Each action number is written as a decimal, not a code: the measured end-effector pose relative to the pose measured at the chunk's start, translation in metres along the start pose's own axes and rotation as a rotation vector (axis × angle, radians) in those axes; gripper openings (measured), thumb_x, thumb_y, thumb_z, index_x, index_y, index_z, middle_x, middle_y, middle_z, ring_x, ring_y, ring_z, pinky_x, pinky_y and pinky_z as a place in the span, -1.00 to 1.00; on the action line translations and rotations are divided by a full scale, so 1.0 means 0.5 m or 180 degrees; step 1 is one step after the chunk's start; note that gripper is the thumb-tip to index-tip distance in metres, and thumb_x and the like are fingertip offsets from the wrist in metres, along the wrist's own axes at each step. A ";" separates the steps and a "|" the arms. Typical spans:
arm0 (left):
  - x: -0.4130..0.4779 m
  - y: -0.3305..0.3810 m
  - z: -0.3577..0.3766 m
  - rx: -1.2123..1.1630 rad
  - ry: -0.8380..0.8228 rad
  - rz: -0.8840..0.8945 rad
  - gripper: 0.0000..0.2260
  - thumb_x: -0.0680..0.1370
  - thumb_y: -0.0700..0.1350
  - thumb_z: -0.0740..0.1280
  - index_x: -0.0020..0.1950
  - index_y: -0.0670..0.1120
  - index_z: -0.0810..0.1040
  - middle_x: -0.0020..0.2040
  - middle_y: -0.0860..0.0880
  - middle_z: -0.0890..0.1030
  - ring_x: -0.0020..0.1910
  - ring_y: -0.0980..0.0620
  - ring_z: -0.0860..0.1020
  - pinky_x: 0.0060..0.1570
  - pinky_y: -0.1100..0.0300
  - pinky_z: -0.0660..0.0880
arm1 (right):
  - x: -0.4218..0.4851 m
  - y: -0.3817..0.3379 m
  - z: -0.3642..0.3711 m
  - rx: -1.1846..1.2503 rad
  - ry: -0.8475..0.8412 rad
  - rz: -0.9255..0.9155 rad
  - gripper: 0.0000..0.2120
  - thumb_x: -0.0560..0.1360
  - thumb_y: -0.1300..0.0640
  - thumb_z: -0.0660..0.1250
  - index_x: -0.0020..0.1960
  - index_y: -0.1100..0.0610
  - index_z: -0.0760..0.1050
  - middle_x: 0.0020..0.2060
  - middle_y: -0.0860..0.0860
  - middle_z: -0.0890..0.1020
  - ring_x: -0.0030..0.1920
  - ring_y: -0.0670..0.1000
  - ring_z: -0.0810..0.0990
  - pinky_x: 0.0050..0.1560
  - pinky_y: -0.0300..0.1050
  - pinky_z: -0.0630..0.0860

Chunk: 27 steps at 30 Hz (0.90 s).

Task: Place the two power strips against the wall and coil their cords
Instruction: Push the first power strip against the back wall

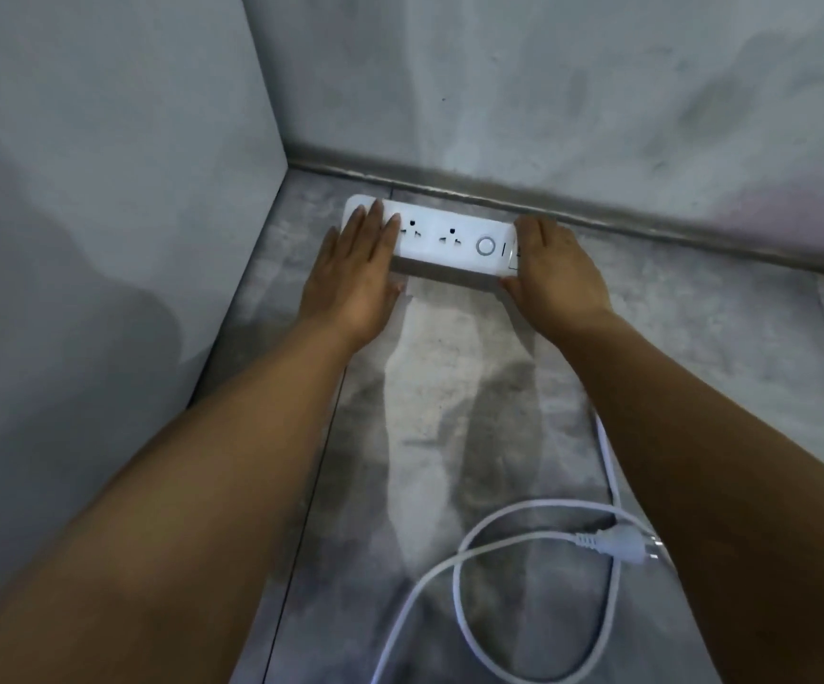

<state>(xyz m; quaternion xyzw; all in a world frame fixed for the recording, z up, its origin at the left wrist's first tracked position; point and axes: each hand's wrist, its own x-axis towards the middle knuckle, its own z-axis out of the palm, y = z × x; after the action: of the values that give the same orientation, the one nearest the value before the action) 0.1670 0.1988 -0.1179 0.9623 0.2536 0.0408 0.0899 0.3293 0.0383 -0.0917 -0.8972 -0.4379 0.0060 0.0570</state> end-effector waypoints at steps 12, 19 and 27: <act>0.154 0.014 0.024 0.0244 -0.0925 -0.0373 -0.35 0.66 0.15 0.02 0.59 -0.08 -0.23 0.59 -0.08 -0.28 0.57 -0.05 -0.22 0.53 -0.03 -0.15 | 0.152 0.035 0.041 -0.0010 -0.0122 0.0071 -0.47 0.47 0.19 0.41 0.37 0.30 0.32 0.24 0.27 0.45 0.19 0.27 0.44 0.07 0.09 0.41; 0.173 0.007 0.038 0.0378 -0.1135 -0.0409 -0.33 0.63 0.24 -0.06 0.58 -0.05 -0.29 0.58 -0.07 -0.32 0.56 -0.04 -0.30 0.52 -0.06 -0.22 | 0.152 0.028 0.071 -0.0102 -0.0118 0.0225 -0.58 0.43 0.47 0.25 0.27 0.30 0.38 0.23 0.25 0.39 0.00 0.32 0.54 -0.14 0.08 0.42; 0.199 0.015 0.018 0.0824 -0.1192 -0.0438 -0.35 0.63 0.25 -0.10 0.58 -0.04 -0.26 0.59 -0.06 -0.27 0.57 -0.04 -0.23 0.49 -0.20 -0.23 | 0.096 0.032 0.096 0.0016 -0.0486 0.0189 -0.28 0.55 0.27 0.14 0.60 0.18 -0.17 0.60 0.11 -0.08 0.59 0.09 -0.07 0.57 0.10 -0.07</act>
<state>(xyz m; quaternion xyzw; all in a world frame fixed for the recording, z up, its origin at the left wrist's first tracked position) 0.2580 0.2405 -0.1220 0.9370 0.3007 -0.1775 0.0138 0.3683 0.0709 -0.1390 -0.9065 -0.4142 0.0772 0.0255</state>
